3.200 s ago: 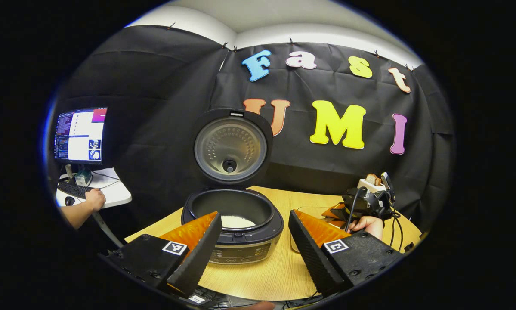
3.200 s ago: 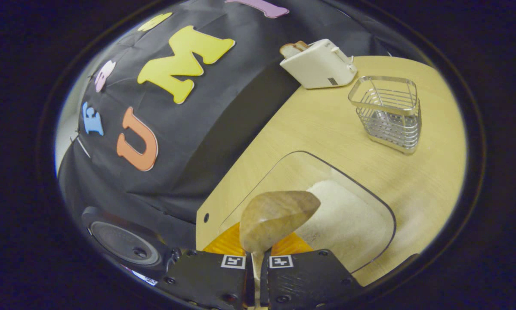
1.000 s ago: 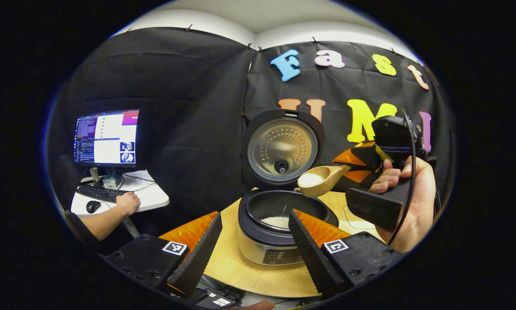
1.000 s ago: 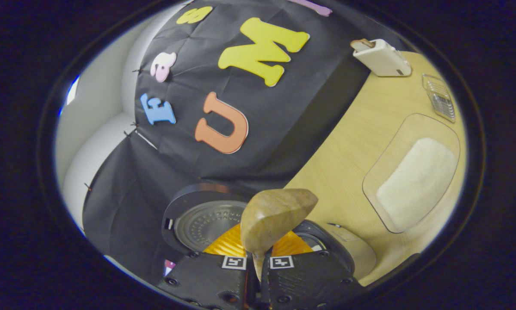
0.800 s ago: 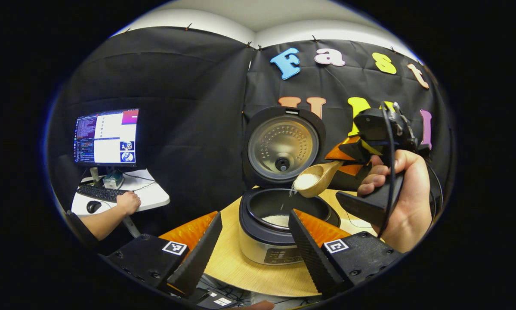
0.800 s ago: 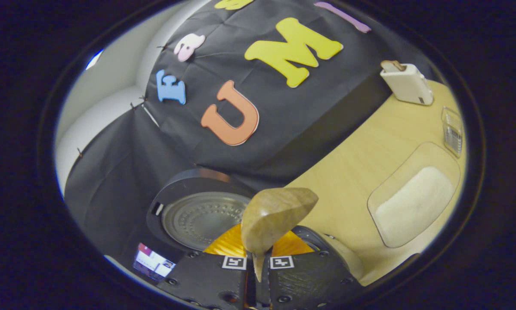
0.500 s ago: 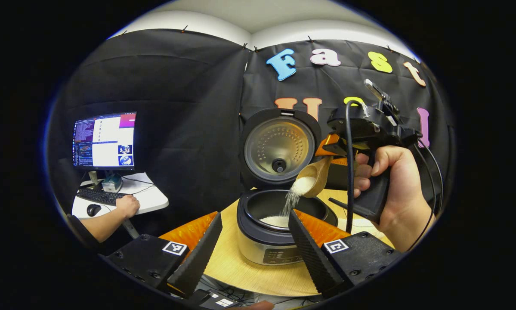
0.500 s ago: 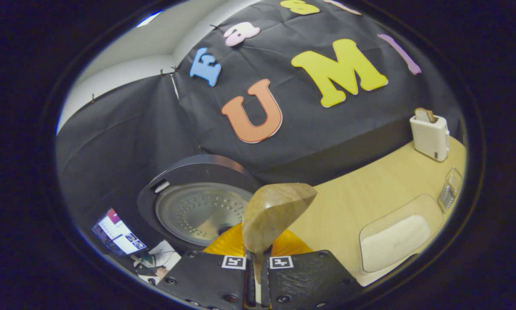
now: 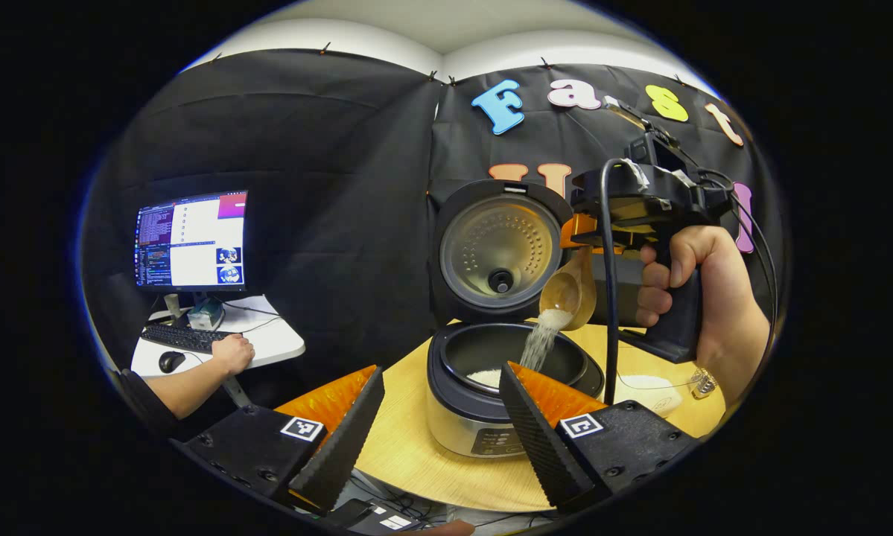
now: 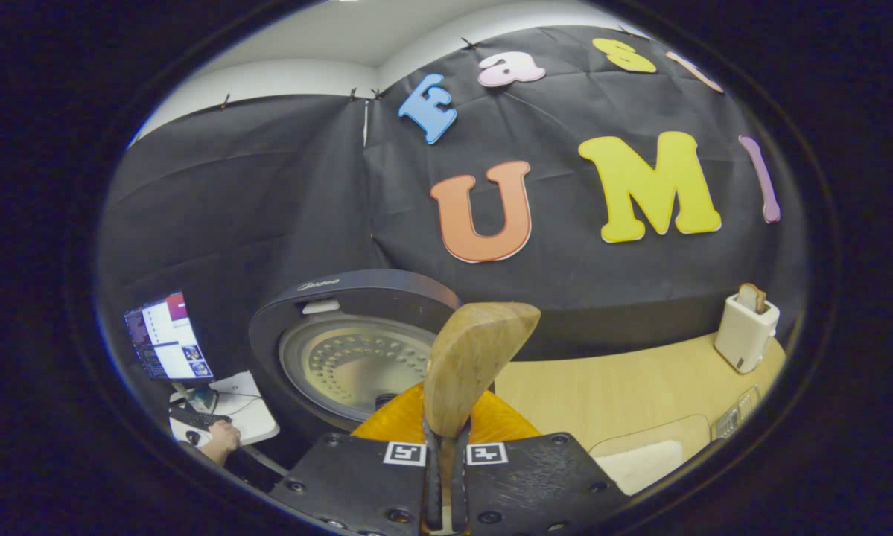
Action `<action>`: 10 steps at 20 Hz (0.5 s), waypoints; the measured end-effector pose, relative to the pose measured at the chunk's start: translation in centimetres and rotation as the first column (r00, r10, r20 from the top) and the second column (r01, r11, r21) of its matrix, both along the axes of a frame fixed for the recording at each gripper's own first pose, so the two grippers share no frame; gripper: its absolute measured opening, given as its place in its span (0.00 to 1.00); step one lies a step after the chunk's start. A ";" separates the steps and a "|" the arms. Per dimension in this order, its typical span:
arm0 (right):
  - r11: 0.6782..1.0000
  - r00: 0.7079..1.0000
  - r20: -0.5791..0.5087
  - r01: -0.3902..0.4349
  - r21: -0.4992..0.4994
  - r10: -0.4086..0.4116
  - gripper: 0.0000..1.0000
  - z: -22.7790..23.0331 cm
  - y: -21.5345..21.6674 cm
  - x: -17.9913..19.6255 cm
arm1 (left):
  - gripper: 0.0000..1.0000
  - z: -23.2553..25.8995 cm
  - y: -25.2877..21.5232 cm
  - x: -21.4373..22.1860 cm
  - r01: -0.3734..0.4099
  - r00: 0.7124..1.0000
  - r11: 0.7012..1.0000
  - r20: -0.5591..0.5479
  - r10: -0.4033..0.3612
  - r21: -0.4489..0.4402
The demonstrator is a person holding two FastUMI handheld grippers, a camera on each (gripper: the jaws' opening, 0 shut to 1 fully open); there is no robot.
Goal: Close the left gripper, press the button to open the rice cooker; take a wooden spoon from the chopstick holder with the right hand, scoop a spoonful of rice and pour it into the rice cooker, then put the wooden spoon back into the chopstick holder.
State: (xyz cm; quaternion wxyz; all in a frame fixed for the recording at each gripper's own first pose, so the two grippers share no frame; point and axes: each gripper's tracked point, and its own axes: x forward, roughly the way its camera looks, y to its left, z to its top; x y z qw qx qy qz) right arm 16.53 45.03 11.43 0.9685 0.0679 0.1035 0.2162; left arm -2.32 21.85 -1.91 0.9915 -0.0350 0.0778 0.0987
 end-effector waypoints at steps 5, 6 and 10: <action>0.989 0.996 0.079 -0.034 -0.147 0.046 0.06 0.7 1.1 -0.1 | 0.99 -0.7 0.3 0.4 -0.005 1.000 1.000 -0.016 0.005 0.008; 0.983 0.993 0.103 -0.033 -0.182 0.052 0.05 1.0 1.2 -0.1 | 0.99 -0.9 0.4 0.4 -0.003 1.000 1.000 -0.021 0.003 0.007; 0.952 0.976 0.173 -0.078 -0.297 0.133 0.07 1.8 2.6 -0.8 | 0.99 -2.0 0.6 0.8 0.002 0.999 1.000 -0.047 -0.002 -0.009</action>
